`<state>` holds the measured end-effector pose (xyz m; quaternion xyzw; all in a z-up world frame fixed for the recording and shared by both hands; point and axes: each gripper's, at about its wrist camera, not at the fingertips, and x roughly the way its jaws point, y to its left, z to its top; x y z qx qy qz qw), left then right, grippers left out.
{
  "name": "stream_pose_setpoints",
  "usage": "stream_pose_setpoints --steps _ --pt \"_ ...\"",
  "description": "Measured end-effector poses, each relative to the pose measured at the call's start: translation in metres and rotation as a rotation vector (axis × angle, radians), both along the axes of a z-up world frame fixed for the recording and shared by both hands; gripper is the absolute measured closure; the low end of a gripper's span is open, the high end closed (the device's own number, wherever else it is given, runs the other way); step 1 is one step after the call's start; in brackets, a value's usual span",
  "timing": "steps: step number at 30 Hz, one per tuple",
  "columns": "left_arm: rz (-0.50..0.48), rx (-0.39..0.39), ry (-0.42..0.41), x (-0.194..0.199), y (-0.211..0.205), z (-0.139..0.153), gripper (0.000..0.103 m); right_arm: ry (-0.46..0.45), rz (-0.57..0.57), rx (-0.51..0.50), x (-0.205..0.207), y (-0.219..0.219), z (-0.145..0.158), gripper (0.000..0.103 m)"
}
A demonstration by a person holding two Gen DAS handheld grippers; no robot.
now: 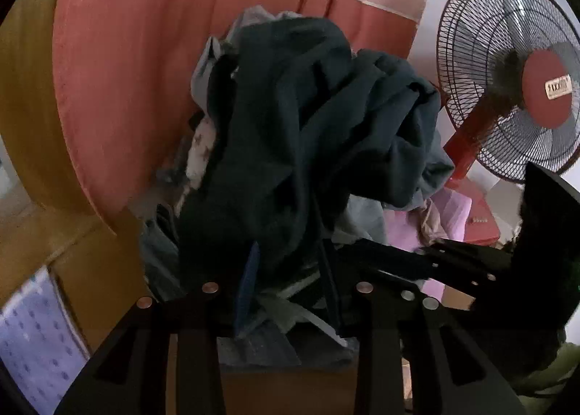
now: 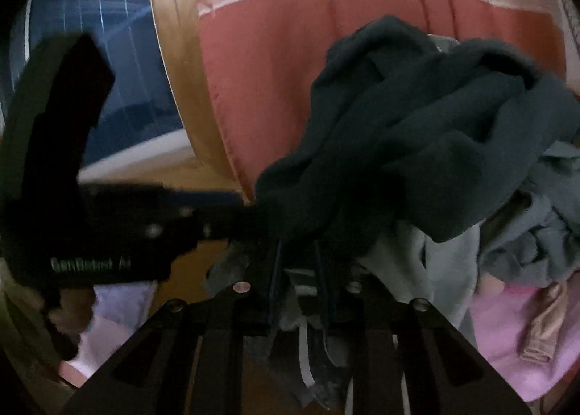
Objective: Fold clothes
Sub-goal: 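Lift the dark green sweater off the pile with both grippers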
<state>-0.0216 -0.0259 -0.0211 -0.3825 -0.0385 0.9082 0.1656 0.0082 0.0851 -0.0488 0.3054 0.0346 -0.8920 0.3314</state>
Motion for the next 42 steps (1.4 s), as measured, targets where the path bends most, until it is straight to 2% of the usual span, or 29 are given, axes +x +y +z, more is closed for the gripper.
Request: stream_pose_setpoints --steps 2,4,5,6,10,12,14,16,20,22,23,24,25,26,28,29,35,42 --pt "-0.012 -0.029 0.033 -0.001 0.0 0.007 0.059 0.035 -0.07 -0.004 -0.001 0.009 0.009 0.082" --pt "-0.015 -0.048 0.07 -0.01 0.002 0.015 0.05 0.053 -0.155 -0.014 -0.009 0.025 0.019 0.062" --pt "-0.017 -0.057 0.088 -0.014 0.002 0.019 0.046 0.046 -0.211 -0.052 -0.016 0.041 0.026 0.041" --pt "-0.014 -0.06 0.089 -0.019 0.004 0.021 0.045 0.038 -0.267 -0.089 -0.024 0.056 0.033 0.028" --pt "-0.09 -0.021 0.12 -0.041 0.025 0.038 0.044 0.007 -0.487 -0.24 -0.054 0.118 0.061 0.026" --pt "-0.16 -0.035 0.153 -0.051 0.047 0.045 0.039 -0.043 -0.506 -0.308 -0.073 0.133 0.067 0.026" --pt "-0.212 -0.063 0.184 -0.064 0.071 0.049 0.038 -0.088 -0.513 -0.334 -0.098 0.138 0.068 0.026" --pt "-0.225 -0.087 0.196 -0.076 0.089 0.047 0.038 -0.129 -0.494 -0.325 -0.113 0.136 0.064 0.026" --pt "-0.198 -0.13 0.171 -0.107 0.112 0.036 0.038 -0.214 -0.435 -0.309 -0.142 0.124 0.055 0.026" --pt "-0.222 -0.12 0.151 -0.115 0.117 0.03 0.038 -0.214 -0.413 -0.288 -0.145 0.117 0.047 0.027" --pt "-0.247 -0.105 0.137 -0.117 0.118 0.026 0.047 -0.208 -0.402 -0.275 -0.146 0.113 0.043 0.038" --pt "-0.271 -0.089 0.123 -0.118 0.118 0.023 0.057 -0.2 -0.384 -0.269 -0.145 0.112 0.045 0.061" --pt "-0.273 -0.081 0.123 -0.116 0.115 0.023 0.076 -0.176 -0.366 -0.241 -0.139 0.105 0.047 0.067" --pt "-0.274 -0.073 0.122 -0.113 0.112 0.023 0.079 -0.151 -0.348 -0.214 -0.134 0.098 0.048 0.075" --pt "-0.275 -0.044 0.117 -0.106 0.102 0.024 0.086 -0.096 -0.299 -0.171 -0.119 0.084 0.053 0.084" --pt "-0.275 -0.025 0.113 -0.101 0.095 0.025 0.086 -0.065 -0.269 -0.156 -0.109 0.076 0.056 0.089" --pt "-0.249 -0.052 0.148 -0.032 0.062 0.031 0.087 0.061 -0.068 -0.099 -0.044 0.025 0.072 0.09" --pt "-0.109 -0.034 0.078 0.025 0.007 0.014 0.087 0.025 0.115 -0.085 0.023 -0.01 0.062 0.09"
